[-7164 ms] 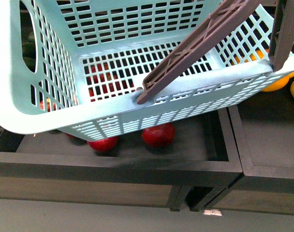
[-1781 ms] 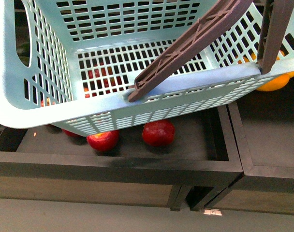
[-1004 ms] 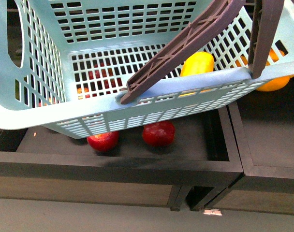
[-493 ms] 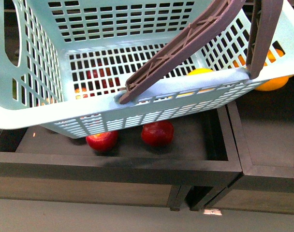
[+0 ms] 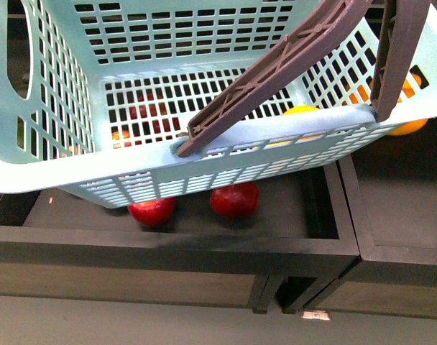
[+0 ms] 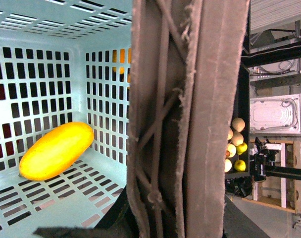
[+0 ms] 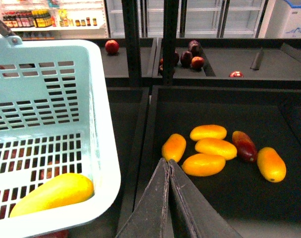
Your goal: Pick mango and avocado into basket
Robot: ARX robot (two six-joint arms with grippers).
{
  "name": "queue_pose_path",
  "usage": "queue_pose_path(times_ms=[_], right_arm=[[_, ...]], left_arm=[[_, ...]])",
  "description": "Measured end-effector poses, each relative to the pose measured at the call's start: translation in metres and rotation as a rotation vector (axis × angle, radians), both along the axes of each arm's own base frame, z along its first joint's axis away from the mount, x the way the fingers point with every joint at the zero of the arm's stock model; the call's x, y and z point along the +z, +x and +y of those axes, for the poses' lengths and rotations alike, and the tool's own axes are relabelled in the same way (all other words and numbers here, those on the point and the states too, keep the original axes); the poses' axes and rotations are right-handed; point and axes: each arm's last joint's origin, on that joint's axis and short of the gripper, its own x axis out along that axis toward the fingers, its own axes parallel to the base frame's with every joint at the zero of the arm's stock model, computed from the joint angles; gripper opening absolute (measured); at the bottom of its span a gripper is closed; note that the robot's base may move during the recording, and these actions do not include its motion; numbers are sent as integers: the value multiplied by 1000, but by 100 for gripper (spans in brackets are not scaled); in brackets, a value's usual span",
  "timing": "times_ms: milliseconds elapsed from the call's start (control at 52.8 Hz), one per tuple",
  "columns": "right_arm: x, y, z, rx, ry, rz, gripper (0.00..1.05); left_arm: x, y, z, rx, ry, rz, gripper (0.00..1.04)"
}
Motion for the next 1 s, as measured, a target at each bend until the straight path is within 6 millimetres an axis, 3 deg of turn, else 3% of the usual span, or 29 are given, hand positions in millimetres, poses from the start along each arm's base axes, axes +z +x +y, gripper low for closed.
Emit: queue_pose_path(times_ms=[284,417,512,1004], right_arm=[[0,-3,0,0,1,-8,53],[0,-3,0,0,1,-8,84],[0,-3,0,0,1,-8,97],[0,-3,0,-5,1,-10,96]], left_arm=[[0,0,0,1,1,-1,16],[0,0,0,0,1,-1,16],[0,0,0,1,2,-2,16],[0,-3,-5,-24,-14,12,16]])
